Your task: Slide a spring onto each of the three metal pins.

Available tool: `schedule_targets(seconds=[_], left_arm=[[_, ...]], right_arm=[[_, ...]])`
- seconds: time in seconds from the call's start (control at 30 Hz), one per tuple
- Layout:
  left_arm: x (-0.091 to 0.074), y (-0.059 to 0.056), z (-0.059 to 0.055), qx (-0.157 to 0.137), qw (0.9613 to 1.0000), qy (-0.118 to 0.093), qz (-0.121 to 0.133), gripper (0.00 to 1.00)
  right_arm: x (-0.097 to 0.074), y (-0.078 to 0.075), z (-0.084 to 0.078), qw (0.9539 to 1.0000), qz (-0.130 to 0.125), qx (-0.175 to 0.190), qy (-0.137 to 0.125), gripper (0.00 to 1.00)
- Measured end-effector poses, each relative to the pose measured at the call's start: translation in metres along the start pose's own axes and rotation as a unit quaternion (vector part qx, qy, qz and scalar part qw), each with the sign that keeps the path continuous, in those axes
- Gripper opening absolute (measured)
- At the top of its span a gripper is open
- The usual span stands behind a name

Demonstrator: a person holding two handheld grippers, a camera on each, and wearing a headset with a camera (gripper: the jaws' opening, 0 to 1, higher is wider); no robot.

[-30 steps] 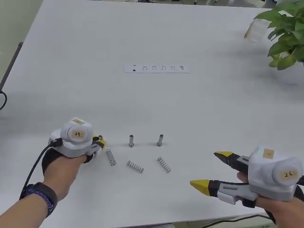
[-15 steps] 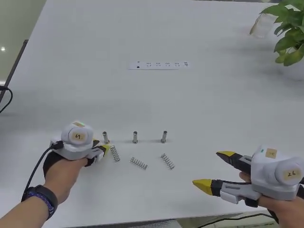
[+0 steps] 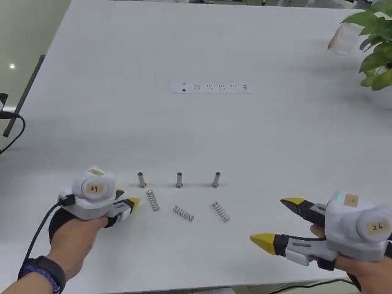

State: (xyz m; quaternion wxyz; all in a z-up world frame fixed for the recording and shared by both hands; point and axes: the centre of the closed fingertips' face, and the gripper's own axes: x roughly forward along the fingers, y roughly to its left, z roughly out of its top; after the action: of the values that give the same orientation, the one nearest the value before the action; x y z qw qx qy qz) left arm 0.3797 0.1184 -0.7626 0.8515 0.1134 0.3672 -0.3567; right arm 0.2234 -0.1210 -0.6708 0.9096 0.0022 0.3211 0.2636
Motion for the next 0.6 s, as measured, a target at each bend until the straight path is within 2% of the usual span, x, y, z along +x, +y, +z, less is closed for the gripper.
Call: schedule_targets(seconds=[0.2,0.6], left_arm=[[-0.008,0.002,-0.007,-0.023,0.9997,-0.007,0.000,0.21],[-0.031,0.005,-0.017,-0.034,0.9992,-0.019,0.007,0.23]], right_arm=[[0.003,0.002,0.001,1.0000,0.005,-0.003,0.002,0.67],[0.008,0.007,0.005,0.9999,0.015,-0.008,0.000,0.67]])
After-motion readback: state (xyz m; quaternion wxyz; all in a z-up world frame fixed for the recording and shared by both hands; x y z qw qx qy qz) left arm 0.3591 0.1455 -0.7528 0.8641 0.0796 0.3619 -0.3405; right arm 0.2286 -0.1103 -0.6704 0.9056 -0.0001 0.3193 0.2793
